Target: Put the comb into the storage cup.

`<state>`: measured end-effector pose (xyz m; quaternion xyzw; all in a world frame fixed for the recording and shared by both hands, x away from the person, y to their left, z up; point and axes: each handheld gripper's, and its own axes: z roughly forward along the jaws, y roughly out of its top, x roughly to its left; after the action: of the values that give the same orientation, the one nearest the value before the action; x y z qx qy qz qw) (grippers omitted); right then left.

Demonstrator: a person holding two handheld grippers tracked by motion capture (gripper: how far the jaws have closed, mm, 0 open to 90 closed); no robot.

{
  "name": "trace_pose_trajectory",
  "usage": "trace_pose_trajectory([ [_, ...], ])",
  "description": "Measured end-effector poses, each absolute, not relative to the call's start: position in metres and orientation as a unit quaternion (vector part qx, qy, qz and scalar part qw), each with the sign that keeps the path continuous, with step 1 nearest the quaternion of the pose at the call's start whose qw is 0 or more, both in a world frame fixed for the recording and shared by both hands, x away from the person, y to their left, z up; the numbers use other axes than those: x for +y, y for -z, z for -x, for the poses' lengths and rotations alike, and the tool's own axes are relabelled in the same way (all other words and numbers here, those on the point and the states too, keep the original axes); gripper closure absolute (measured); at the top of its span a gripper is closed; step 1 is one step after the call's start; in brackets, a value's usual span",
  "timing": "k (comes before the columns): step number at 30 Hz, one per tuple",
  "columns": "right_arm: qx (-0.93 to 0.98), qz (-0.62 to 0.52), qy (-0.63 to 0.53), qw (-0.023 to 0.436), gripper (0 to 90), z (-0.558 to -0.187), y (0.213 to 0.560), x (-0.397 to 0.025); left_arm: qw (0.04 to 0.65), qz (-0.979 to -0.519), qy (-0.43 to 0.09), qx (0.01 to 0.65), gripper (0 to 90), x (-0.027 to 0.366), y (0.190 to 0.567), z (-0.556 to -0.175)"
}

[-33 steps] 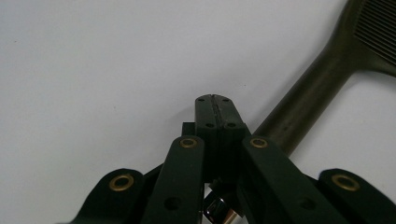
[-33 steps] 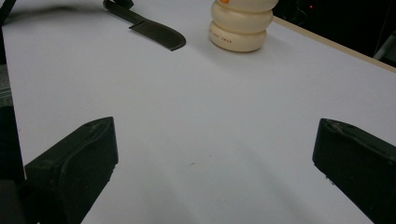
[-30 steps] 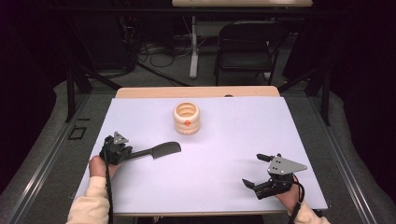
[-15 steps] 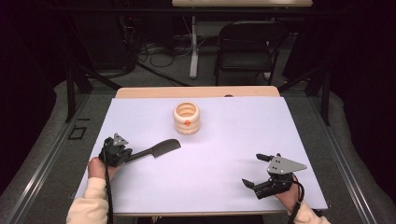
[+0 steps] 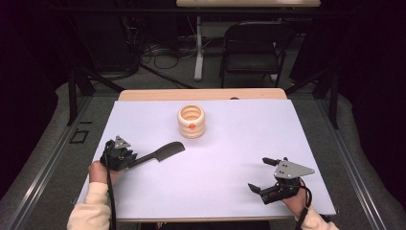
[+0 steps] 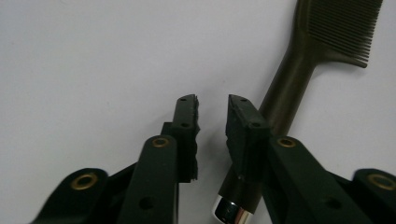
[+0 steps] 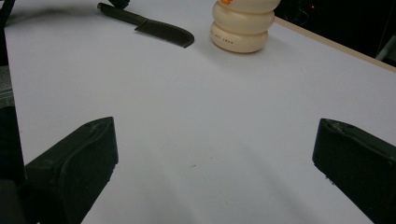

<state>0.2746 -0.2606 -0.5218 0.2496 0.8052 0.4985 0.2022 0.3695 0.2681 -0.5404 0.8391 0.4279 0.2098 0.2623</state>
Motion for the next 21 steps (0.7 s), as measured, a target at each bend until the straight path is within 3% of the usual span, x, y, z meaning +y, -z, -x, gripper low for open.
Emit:
trace_pose_trajectory([
  [1, 0.805, -0.250, -0.498, 0.202, 0.0, -0.275, 0.522, -0.261, 0.266, -0.837, -0.214, 0.427, 70.4, 0.268, 0.538, -0.369],
  [3, 0.805, -0.249, -0.498, 0.203, 0.0, -0.274, 0.522, -0.261, 0.278, -0.829, -0.224, 0.430, 57.4, 0.269, 0.532, -0.369],
  [5, 0.805, -0.249, -0.499, 0.203, 0.0, -0.274, 0.521, -0.261, 0.290, -0.823, -0.229, 0.431, 54.5, 0.270, 0.526, -0.367],
  [6, 0.806, -0.247, -0.499, 0.201, 0.0, -0.274, 0.522, -0.261, 0.292, -0.820, -0.233, 0.433, 44.6, 0.270, 0.525, -0.367],
  [7, 0.806, -0.247, -0.499, 0.201, 0.0, -0.274, 0.522, -0.261, 0.291, -0.821, -0.235, 0.431, 44.6, 0.270, 0.523, -0.366],
  [11, 0.807, -0.248, -0.498, 0.199, 0.0, -0.275, 0.522, -0.260, 0.291, -0.824, -0.239, 0.422, 29.5, 0.269, 0.521, -0.366],
  [21, 0.807, -0.247, -0.499, 0.197, 0.0, -0.276, 0.522, -0.259, 0.290, -0.835, -0.248, 0.397, 11.0, 0.262, 0.515, -0.365],
])
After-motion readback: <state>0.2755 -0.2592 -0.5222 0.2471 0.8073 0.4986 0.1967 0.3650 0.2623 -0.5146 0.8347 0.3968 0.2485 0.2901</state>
